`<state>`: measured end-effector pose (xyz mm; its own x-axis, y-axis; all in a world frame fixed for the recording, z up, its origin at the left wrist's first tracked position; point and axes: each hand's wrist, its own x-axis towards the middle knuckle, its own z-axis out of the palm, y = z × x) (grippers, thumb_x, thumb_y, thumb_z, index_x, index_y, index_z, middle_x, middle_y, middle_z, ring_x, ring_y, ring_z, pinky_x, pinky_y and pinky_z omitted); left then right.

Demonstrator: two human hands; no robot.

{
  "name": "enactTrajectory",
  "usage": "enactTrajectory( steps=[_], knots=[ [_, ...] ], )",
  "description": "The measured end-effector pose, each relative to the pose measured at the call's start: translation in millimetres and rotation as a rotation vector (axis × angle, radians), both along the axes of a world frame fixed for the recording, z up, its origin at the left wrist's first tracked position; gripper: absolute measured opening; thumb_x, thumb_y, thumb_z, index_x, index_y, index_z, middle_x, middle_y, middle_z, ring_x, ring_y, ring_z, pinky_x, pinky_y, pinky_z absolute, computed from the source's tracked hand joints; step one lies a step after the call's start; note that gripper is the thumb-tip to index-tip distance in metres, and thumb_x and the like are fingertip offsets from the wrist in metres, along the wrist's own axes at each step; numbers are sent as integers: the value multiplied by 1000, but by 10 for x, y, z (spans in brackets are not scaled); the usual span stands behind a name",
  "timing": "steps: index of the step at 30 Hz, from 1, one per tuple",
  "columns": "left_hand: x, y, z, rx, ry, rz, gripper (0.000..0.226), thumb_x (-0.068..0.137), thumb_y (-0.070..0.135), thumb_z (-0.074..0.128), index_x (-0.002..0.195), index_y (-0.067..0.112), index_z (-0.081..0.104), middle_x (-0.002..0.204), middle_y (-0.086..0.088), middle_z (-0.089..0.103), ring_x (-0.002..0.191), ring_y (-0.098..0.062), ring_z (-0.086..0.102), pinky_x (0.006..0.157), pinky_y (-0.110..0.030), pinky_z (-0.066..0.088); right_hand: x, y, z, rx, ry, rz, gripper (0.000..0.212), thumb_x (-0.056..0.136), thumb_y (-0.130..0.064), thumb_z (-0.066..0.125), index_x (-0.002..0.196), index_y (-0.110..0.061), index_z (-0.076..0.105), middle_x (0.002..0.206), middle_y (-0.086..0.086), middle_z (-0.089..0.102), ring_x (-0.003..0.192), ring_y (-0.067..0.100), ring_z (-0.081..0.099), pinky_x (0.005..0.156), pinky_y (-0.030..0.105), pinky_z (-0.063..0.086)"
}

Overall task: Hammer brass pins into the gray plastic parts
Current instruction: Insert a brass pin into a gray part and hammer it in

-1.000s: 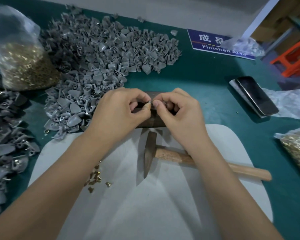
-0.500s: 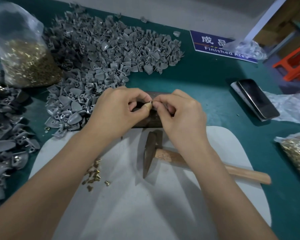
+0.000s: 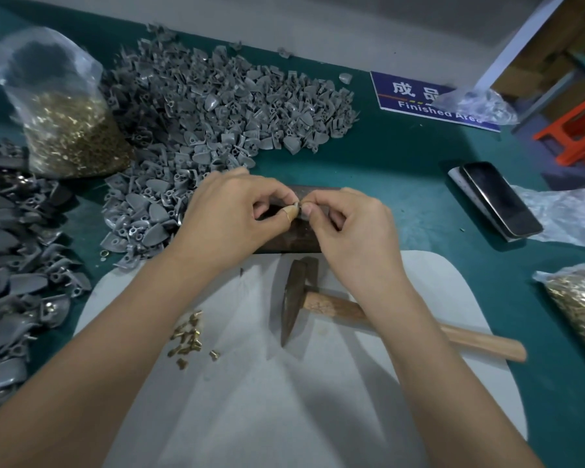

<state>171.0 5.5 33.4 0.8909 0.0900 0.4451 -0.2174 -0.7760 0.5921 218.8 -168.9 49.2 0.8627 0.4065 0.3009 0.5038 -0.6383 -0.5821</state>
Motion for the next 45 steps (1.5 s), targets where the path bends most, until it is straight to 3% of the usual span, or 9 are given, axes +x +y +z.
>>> enactTrajectory(
  steps=[4, 10, 18, 22, 25, 29, 32, 37, 45],
  knots=[
    [-9, 10, 1, -5, 25, 15, 4, 89, 38, 73, 90, 35, 75, 50, 10, 42, 68, -10, 50, 72, -31, 38, -203, -278, 42, 102, -89, 67, 11, 101, -19, 64, 101, -20, 75, 82, -12, 57, 81, 1, 53, 74, 12, 36],
    [-4, -7, 4, 3, 37, 18, 9, 88, 42, 70, 89, 36, 76, 49, 12, 42, 68, -7, 49, 75, -35, 44, -758, -975, -80, -354, -60, 276, 28, 95, -46, 59, 115, -28, 67, 107, -10, 57, 98, 16, 56, 82, 33, 48],
    [1, 14, 13, -10, 53, 40, 11, 86, 48, 72, 91, 40, 78, 46, 12, 46, 65, -1, 52, 88, -32, 42, -670, -1050, 34, -642, -321, 226, 35, 99, -44, 40, 102, -23, 69, 93, -7, 62, 69, 19, 63, 62, 37, 44],
    [7, 7, -4, -61, 89, 49, 10, 85, 49, 75, 90, 41, 78, 55, 26, 54, 63, -2, 52, 80, -31, 40, -618, -1170, 207, -433, -29, 109, 22, 107, -48, 29, 109, -40, 49, 94, -20, 54, 68, 13, 56, 56, 31, 44],
    [15, 20, 5, -63, 88, 60, 9, 85, 49, 76, 90, 42, 79, 60, 42, 52, 68, 3, 50, 77, -31, 35, -502, -1117, 293, -110, 225, 14, 21, 106, -44, 38, 100, -42, 57, 72, -12, 54, 58, 9, 46, 53, 19, 36],
    [26, 32, -1, -74, 75, 65, 8, 84, 48, 78, 89, 42, 80, 49, 27, 52, 68, 5, 50, 75, -30, 36, -424, -887, 407, 73, 558, -88, 30, 99, -57, 49, 105, -36, 70, 58, -13, 44, 46, 9, 33, 42, 19, 28],
    [25, 30, -6, -78, 79, 77, 9, 84, 48, 79, 89, 41, 80, 53, 32, 54, 65, 6, 51, 74, -29, 35, -391, -788, 469, 12, 462, -100, 30, 101, -59, 45, 96, -42, 69, 54, -13, 43, 44, 6, 33, 41, 18, 29],
    [21, 41, -9, -69, 77, 78, 8, 84, 46, 79, 87, 39, 80, 57, 38, 54, 58, 8, 53, 60, -19, 33, -333, -623, 508, -125, 178, -159, 62, 94, -72, 30, 76, -16, 47, 53, -10, 41, 49, 11, 34, 52, 31, 31],
    [-12, 17, 34, -28, 77, 87, 9, 85, 45, 78, 89, 37, 81, 44, 20, 46, 51, 3, 48, 57, -22, 34, -315, -562, 503, -273, 201, -188, 62, 95, -72, 30, 72, -15, 43, 51, -11, 46, 49, 11, 38, 53, 32, 32]
  ],
)
